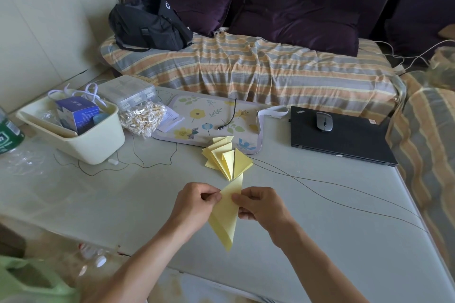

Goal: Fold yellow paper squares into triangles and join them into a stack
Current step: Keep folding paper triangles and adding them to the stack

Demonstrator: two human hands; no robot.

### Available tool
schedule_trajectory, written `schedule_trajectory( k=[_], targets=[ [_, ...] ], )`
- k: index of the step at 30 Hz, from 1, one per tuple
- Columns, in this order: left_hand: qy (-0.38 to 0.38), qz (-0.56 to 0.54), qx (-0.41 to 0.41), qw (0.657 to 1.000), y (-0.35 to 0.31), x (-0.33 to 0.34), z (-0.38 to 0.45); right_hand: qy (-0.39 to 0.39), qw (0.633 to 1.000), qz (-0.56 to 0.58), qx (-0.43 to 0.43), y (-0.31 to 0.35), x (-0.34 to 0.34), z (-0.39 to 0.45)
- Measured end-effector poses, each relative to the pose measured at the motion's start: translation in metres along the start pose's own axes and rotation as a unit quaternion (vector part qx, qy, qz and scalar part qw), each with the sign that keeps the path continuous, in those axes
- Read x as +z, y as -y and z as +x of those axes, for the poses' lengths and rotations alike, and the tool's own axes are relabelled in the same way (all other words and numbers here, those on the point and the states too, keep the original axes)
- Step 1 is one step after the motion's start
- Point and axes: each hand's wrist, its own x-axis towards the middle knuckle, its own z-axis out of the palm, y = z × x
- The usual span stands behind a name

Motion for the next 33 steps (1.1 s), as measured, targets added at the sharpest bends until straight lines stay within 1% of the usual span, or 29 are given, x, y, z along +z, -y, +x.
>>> schedule_trajectory(
  k=[4, 8, 11, 13, 19, 23, 26, 33],
  targets=[
    [0.010, 0.007, 0.006, 1.000, 0.001, -0.001, -0.001, -0.026, 0.999, -0.030, -0.013, -0.001, -0.001, 0.002],
    [-0.007, -0.005, 0.027, 1.000, 0.001, -0.003, -0.003, -0.042, 0.999, -0.008, -0.005, -0.003, -0.004, 0.005],
    [-0.027, -0.018, 0.045, 0.998, -0.001, -0.003, -0.003, -0.019, 0.999, 0.026, 0.011, -0.005, -0.003, 0.005],
    [-0.037, -0.031, 0.051, 0.998, -0.001, -0.003, -0.003, -0.001, 1.000, 0.019, 0.024, -0.006, -0.002, 0.005],
    [-0.010, -0.029, 0.044, 0.999, 0.002, -0.002, -0.003, -0.020, 1.000, -0.019, 0.001, -0.011, -0.003, 0.009],
    [-0.035, -0.027, 0.039, 0.998, 0.001, -0.001, -0.001, -0.007, 1.000, -0.001, 0.014, -0.013, -0.002, 0.012],
    [-0.058, -0.035, 0.029, 0.997, 0.002, -0.002, 0.000, 0.011, 0.999, -0.011, 0.028, -0.013, -0.001, 0.011],
    [-0.066, -0.045, 0.006, 0.997, 0.003, 0.001, 0.001, -0.008, 1.000, -0.021, -0.002, -0.014, -0.001, 0.013]
  ],
)
